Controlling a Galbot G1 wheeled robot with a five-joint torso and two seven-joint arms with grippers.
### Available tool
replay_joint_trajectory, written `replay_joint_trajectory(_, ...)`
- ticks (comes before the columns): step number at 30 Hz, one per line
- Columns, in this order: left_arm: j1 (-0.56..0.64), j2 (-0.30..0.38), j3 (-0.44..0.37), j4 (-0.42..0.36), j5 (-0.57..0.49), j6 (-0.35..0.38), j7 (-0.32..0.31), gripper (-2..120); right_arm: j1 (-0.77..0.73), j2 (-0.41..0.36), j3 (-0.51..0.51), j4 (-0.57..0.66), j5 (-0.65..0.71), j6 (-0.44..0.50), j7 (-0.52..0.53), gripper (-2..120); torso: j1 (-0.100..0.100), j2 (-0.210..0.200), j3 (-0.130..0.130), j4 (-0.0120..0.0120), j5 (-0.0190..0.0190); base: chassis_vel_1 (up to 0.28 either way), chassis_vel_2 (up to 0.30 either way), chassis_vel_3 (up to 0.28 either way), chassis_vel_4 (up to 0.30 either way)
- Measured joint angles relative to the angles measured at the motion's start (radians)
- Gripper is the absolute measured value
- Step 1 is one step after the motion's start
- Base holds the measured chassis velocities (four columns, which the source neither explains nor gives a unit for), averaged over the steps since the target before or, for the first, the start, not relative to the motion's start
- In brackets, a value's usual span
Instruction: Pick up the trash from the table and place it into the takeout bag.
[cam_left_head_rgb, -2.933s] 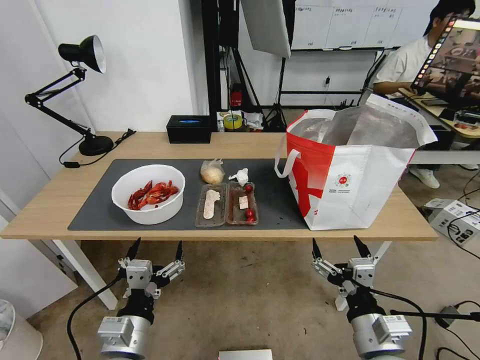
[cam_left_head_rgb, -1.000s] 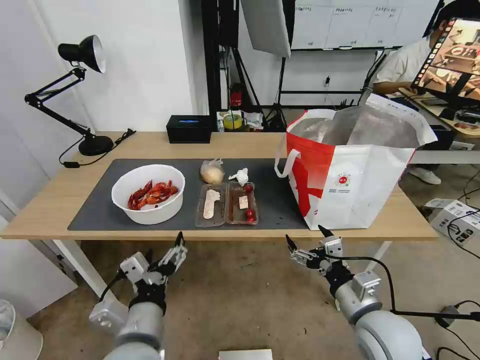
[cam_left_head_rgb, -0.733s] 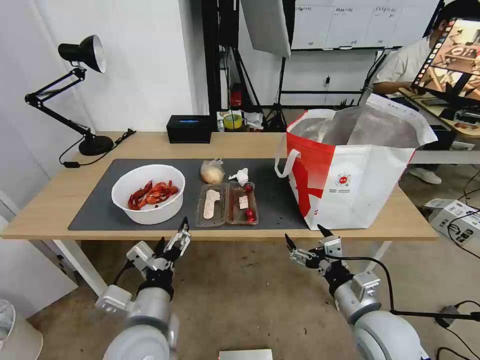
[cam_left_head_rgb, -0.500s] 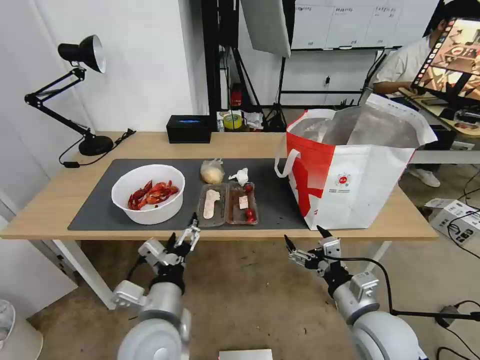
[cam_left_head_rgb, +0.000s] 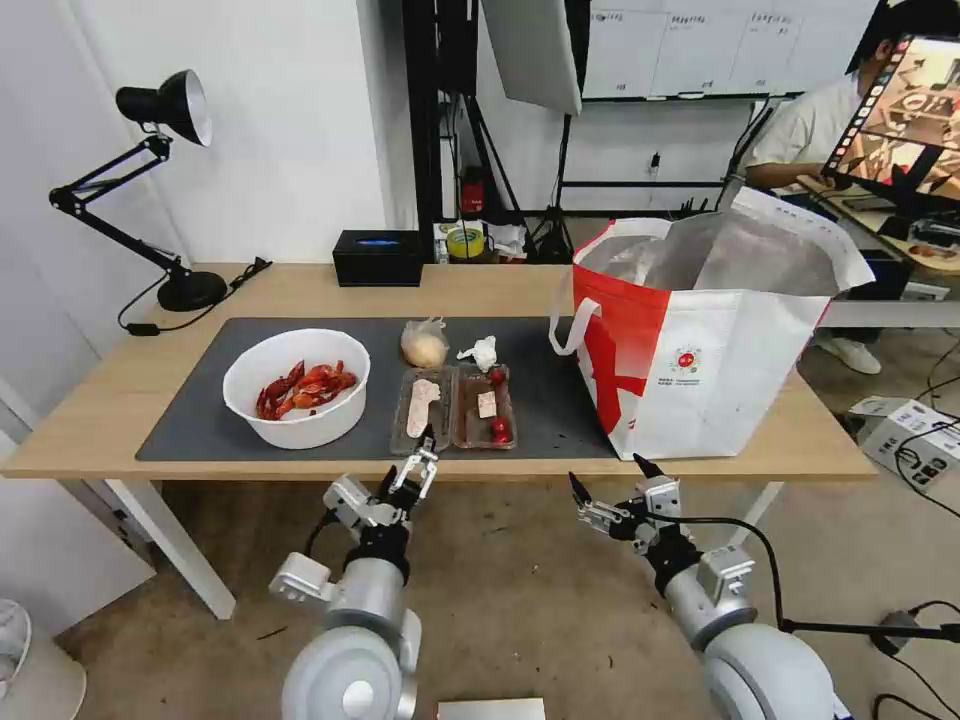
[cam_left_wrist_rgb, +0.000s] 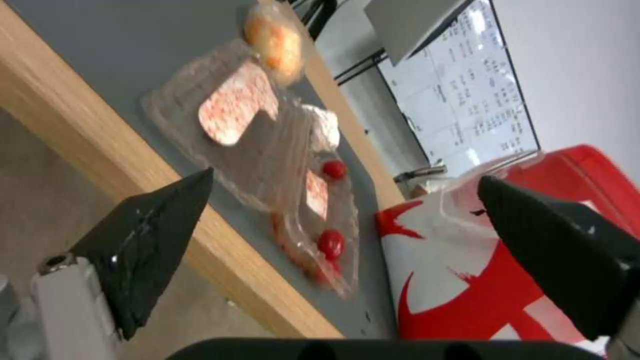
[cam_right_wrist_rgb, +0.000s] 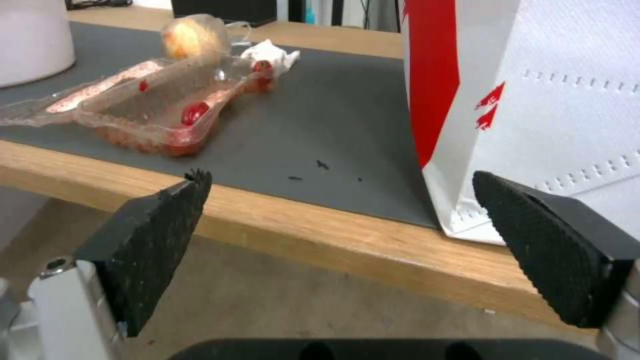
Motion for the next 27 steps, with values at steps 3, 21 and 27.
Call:
replay_joint_trajectory(3,-0.014,-0.007,0.007,0.015,0.008,0.0,0.0,100,-0.001,-0.001,0.0,0.0,0.0,0.0,0.002,100,0.0,0.0,0.0,0.0,0.0,0.0,0.0,0.0,0.0)
replay_joint_trajectory(21,-0.097,-0.05,0.072,0.114,0.001,-0.002,-0.009,100,-0.007,-0.014,0.01,-0.004,0.0,-0.001,0.01,100,0.0,0.0,0.0,0.0,0.0,0.0,0.0,0.0,0.0)
replay_joint_trajectory(27,-0.119,-0.056,0.073,0.134,-0.006,-0.002,-0.015,100,-0.002,-0.012,0.009,-0.012,0.0,-0.001,0.01,100,0.0,0.0,0.0,0.0,0.0,0.0,0.0,0.0,0.0)
